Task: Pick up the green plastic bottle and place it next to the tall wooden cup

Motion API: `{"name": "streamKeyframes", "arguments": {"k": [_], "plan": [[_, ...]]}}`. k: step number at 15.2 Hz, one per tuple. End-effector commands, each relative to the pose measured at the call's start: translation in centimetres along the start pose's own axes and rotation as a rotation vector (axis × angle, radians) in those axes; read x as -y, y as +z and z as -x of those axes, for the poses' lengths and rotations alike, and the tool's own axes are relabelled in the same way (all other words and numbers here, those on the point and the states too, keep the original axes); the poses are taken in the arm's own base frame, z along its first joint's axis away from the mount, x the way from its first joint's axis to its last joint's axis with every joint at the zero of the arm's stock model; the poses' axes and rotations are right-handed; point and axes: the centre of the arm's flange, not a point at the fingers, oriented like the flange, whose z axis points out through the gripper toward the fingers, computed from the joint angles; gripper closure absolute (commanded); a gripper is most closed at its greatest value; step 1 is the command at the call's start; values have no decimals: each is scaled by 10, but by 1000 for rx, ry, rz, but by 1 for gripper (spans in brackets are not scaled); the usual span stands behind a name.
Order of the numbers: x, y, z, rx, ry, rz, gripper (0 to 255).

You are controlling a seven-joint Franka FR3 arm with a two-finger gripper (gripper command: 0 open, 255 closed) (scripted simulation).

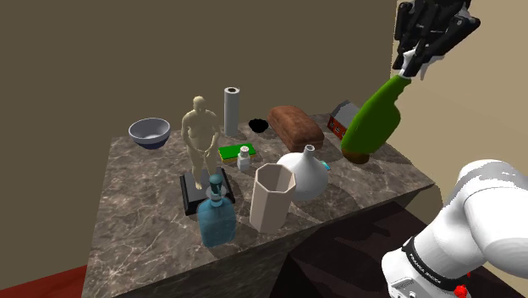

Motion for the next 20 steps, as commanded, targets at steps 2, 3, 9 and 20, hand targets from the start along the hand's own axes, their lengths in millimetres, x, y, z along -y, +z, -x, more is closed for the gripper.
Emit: {"name": "streamKeyframes", "arguments": {"k": [2, 3, 9, 20], "plan": [[1, 16, 0, 0, 0, 0, 255], [2, 22, 0, 0, 0, 0, 255], [3, 53, -2, 0, 0, 0, 255], [6, 111, -7, 0, 0, 0, 255]]}}
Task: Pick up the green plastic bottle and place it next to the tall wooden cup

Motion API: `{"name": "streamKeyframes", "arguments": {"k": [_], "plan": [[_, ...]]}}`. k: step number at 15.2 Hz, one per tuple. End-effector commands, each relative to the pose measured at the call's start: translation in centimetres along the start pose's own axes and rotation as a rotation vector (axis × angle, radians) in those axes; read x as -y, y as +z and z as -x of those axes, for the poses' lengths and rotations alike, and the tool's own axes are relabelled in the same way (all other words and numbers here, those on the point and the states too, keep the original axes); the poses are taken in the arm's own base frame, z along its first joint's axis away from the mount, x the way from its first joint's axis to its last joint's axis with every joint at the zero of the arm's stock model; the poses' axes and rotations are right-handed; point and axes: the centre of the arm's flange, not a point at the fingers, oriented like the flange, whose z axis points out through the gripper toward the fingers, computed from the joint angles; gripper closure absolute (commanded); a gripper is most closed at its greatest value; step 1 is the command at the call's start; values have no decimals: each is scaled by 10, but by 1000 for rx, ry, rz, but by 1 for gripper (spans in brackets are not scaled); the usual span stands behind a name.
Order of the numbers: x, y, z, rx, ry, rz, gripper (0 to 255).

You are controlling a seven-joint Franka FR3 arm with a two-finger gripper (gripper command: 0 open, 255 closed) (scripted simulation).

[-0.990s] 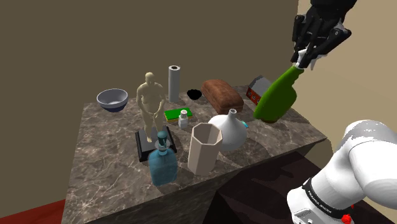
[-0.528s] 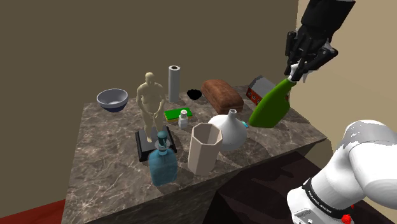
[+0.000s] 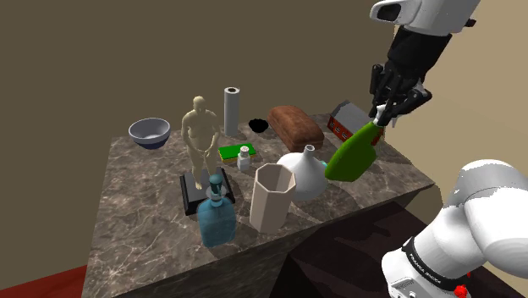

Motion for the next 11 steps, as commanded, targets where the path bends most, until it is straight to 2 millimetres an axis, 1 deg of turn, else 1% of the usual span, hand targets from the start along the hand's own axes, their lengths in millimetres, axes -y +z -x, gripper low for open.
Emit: {"name": "streamKeyframes", "arguments": {"k": [1, 11], "plan": [[0, 12, 0, -1, 0, 0, 255], [3, 64, -4, -1, 0, 0, 255]]}}
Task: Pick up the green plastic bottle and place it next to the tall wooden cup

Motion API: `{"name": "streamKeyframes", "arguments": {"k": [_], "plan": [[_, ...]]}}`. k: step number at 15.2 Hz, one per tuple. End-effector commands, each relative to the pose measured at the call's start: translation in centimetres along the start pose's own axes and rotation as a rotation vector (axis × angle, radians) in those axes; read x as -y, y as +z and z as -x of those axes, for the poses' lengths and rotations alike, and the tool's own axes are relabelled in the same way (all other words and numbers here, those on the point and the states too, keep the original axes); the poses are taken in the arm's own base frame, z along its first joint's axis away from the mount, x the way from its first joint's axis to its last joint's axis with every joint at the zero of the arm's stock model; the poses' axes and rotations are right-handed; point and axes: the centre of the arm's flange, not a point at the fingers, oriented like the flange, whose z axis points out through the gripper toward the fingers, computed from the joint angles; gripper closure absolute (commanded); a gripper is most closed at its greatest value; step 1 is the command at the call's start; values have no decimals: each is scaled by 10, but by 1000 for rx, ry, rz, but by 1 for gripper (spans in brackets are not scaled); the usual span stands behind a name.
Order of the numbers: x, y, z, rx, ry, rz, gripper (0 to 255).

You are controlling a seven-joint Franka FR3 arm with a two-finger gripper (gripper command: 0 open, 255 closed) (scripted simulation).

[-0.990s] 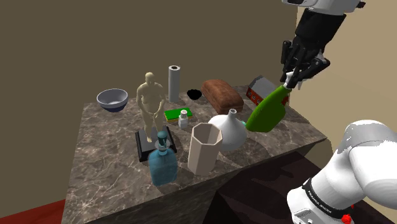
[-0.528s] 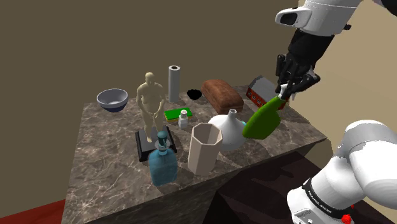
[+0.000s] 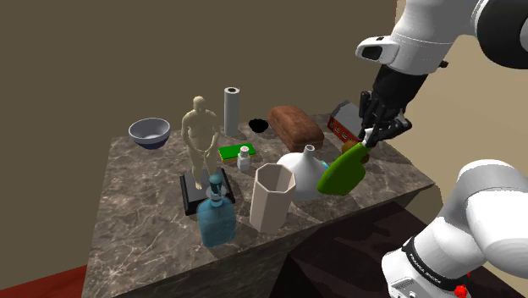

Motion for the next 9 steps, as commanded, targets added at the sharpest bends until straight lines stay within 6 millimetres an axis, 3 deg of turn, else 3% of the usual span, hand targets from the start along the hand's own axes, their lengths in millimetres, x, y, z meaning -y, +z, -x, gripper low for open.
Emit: {"name": "streamKeyframes", "arguments": {"k": [1, 9], "plan": [[0, 11, -1, 0, 0, 0, 255], [3, 53, -4, 0, 0, 0, 255]]}}
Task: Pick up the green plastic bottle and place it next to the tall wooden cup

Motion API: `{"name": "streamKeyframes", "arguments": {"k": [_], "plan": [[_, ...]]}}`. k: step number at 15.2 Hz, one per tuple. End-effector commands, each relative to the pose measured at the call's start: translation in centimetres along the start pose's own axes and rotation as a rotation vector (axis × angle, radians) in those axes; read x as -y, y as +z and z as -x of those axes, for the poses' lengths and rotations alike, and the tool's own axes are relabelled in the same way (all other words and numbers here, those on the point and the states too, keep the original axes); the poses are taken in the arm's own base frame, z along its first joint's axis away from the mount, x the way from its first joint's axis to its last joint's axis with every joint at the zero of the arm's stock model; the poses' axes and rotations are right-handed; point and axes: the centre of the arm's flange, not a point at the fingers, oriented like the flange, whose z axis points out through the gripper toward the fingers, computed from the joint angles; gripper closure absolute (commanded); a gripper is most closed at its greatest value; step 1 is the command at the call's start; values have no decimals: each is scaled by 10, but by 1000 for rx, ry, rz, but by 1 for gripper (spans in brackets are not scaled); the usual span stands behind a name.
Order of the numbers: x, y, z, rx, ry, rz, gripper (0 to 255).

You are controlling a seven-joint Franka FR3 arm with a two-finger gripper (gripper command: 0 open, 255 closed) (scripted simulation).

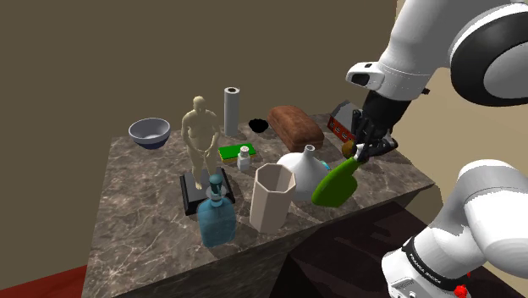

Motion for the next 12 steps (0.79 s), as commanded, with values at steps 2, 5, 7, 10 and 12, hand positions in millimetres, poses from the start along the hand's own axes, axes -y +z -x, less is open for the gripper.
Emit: {"name": "streamKeyframes", "arguments": {"k": [2, 5, 7, 10, 12], "plan": [[2, 17, -1, -1, 0, 1, 255], [2, 33, -3, -1, 0, 1, 255], [3, 47, -4, -1, 0, 1, 255], [3, 47, -4, -1, 0, 1, 255], [3, 47, -4, -1, 0, 1, 255]]}}
